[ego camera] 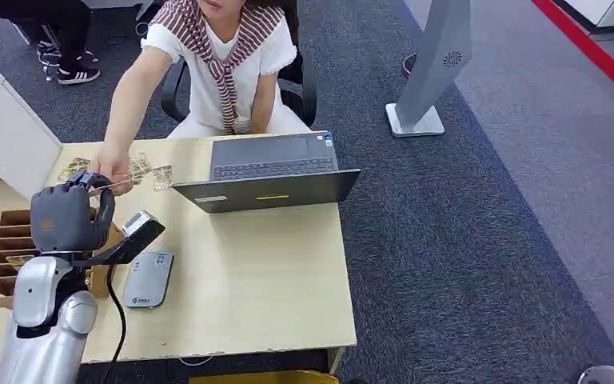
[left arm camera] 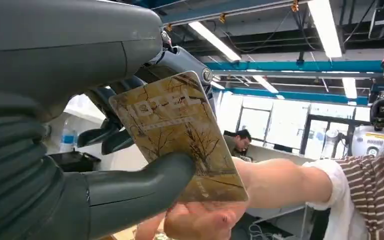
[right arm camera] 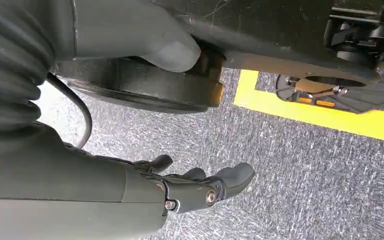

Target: Pass the card to the sensor for recognition and then transmit it.

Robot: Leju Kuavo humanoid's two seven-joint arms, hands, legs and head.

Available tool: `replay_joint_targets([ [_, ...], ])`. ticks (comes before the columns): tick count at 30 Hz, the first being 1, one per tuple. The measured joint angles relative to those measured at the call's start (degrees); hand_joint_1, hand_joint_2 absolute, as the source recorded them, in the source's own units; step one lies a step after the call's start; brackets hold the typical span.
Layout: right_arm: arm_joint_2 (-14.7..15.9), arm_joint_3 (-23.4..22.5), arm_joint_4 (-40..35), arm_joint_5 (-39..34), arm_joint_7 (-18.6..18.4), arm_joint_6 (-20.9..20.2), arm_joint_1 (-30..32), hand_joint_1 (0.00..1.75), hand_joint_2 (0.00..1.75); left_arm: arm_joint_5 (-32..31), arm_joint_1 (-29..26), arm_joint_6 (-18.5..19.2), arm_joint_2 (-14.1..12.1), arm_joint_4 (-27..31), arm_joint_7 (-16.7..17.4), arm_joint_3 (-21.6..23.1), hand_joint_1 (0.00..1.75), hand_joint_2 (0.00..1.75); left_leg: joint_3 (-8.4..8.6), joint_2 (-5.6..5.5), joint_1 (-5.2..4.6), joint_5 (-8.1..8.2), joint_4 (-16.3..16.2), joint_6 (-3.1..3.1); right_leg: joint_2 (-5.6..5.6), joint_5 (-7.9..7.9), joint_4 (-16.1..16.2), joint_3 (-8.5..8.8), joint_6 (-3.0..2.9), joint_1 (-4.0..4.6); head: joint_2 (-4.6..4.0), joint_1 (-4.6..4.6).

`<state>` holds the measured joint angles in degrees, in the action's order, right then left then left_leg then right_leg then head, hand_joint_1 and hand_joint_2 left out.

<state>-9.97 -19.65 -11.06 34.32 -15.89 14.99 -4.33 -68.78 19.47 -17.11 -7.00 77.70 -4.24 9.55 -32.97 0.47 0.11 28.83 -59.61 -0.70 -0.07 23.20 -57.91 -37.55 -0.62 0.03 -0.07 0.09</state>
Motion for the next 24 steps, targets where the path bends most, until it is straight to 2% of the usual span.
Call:
replay_joint_targets([
  [6, 0.0, 0.0, 0.0, 0.0, 0.1, 0.0, 0.0, 0.0, 1.75, 0.1, -0.8, 0.0, 0.1, -1.0, 0.0, 0.2, 1.75, 1.75, -0.02, 0.0, 0.0, 0.01, 0.0, -0.01, 0.0, 0.0, 0.0, 0.0, 0.0, -0.01, 0.0, 0.0],
  [15, 0.0, 0.0, 0.0, 0.3, 0.2, 0.2, 0.0, 0.0, 1.75, -0.2, -6.0, 0.0, 0.4, -4.3, -0.1, 0.9, 1.75, 1.75, -0.08, -0.01, 0.0, 0.02, 0.0, -0.02, 0.0, 0.03, 0.0, -0.04, 0.03, -0.01, 0.0, 0.0],
  [24, 0.0, 0.0, 0.0, 1.0, 0.2, 0.3, 0.0, 0.0, 1.75, -0.4, -6.8, 1.0, 0.4, -7.9, -0.1, 0.9, 1.75, 1.75, -0.09, -0.01, 0.0, 0.02, 0.0, -0.02, -0.01, 0.02, 0.0, -0.03, 0.03, -0.01, 0.0, -0.02],
])
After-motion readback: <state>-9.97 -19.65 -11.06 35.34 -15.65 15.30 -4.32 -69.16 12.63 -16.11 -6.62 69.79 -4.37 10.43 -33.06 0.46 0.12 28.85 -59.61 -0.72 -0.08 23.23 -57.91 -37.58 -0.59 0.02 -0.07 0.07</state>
